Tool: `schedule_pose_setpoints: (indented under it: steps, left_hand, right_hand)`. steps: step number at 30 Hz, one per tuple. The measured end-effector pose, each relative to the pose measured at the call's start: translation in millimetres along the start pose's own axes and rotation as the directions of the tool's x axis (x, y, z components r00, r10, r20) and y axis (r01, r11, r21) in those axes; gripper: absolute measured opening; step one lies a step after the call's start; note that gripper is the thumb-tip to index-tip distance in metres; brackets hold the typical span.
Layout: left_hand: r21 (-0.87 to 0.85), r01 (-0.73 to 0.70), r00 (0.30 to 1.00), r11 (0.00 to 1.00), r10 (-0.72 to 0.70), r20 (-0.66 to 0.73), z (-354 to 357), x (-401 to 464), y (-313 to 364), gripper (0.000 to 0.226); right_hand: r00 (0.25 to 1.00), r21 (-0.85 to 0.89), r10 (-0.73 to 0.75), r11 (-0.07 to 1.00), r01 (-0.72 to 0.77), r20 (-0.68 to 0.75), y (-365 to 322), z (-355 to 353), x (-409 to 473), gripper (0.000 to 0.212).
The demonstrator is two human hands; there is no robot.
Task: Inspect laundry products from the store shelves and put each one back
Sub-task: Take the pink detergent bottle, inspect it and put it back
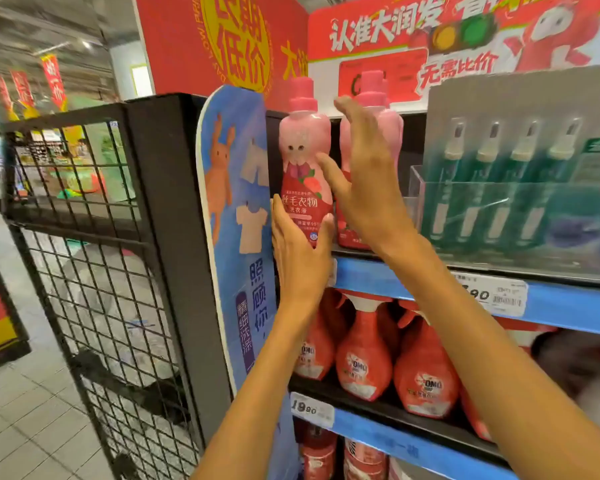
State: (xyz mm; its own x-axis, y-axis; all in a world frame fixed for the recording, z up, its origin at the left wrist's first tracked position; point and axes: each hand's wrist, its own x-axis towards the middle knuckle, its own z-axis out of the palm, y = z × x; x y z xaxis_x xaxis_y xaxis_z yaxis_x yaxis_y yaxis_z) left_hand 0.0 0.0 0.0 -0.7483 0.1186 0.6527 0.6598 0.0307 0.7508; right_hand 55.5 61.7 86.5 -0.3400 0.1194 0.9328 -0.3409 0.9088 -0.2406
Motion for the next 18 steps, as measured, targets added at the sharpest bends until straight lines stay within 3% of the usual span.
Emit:
schedule_pose_setpoints:
  steps: [5, 10, 14, 18]
  left_hand:
    - [0.005, 0.066, 0.997, 0.998, -0.066, -0.030, 0, 9, -3, 0.079]
    - [-0.015, 0.062, 0.996, 0.998, -0.062, -0.060, 1, 8, -3, 0.072]
    - [0.045, 0.014, 1.000, 0.999, -0.014, 0.007, -1, 2, -5, 0.074]
    - [0.143, -0.069, 0.991, 0.987, 0.052, 0.120, -5, -5, -7, 0.079]
  right_hand:
    - [0.995, -0.265, -0.031, 0.963, 0.054, 0.090, 9, 12, 41, 0.052]
    - [0.971, -0.639, -0.070, 0.741, 0.205, 0.230, 20, 29, 48, 0.062]
    - [0.975, -0.659, -0.104, 0.723, 0.210, 0.196, 20, 31, 46, 0.067]
    - [0.984, -0.416, -0.139, 0.893, 0.173, 0.111, 10, 26, 39, 0.066]
